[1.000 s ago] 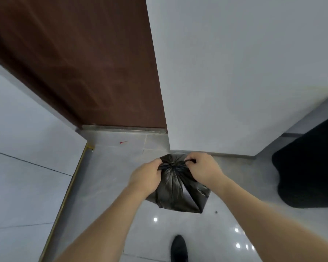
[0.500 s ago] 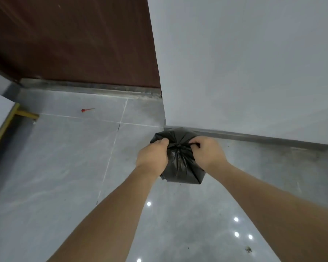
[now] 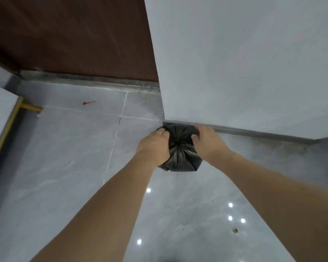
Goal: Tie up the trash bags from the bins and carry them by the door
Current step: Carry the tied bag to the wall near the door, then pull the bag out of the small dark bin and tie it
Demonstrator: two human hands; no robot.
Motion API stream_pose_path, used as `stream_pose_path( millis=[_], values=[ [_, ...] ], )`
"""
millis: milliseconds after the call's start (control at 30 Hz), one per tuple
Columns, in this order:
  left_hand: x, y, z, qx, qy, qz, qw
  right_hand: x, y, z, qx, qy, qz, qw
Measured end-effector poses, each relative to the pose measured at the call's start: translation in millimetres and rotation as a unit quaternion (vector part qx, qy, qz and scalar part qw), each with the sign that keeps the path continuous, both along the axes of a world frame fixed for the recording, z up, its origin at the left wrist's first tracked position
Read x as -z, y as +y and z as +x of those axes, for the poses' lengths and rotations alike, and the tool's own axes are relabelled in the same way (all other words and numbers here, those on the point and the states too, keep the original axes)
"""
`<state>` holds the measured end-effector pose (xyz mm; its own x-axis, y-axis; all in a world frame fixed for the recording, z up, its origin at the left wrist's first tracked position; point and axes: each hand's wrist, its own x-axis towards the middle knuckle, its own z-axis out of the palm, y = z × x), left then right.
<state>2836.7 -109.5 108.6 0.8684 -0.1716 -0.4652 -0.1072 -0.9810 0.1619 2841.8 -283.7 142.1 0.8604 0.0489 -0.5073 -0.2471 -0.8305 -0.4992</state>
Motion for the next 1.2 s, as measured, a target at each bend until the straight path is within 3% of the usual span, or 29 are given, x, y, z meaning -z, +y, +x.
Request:
stream_pose_path(
  millis=[133, 367, 500, 600, 700, 900, 1200],
  values=[
    [-124, -10, 9, 0.074, -0.058, 0.015, 0.995, -130, -13, -8, -0.038, -0.014, -0.027, 0.999],
    [-438, -20, -9, 0.094, -0.222, 0.036, 0.970, -441, -40, -19, -0.091, -0.081, -0.079, 0.989],
    [-610, -24, -52, 0.019, -0.317, 0.033, 0.948, -598, -53, -56, -0.126, -0.166, -0.117, 0.971],
    [-705, -33, -81, -0.011, -0.362, 0.025, 0.932, -687, -66, -82, -0.121, -0.223, -0.140, 0.957],
    [-758, -46, -106, 0.003, -0.399, 0.028, 0.916, -740, -70, -105, -0.110, -0.262, -0.146, 0.948],
    [-805, -52, -113, 0.035, -0.420, 0.053, 0.905, -772, -75, -133, -0.099, -0.288, -0.154, 0.940],
    [-809, -89, -108, 0.107, -0.411, 0.050, 0.904, -777, -142, -172, 0.000, -0.270, -0.220, 0.937]
  ],
)
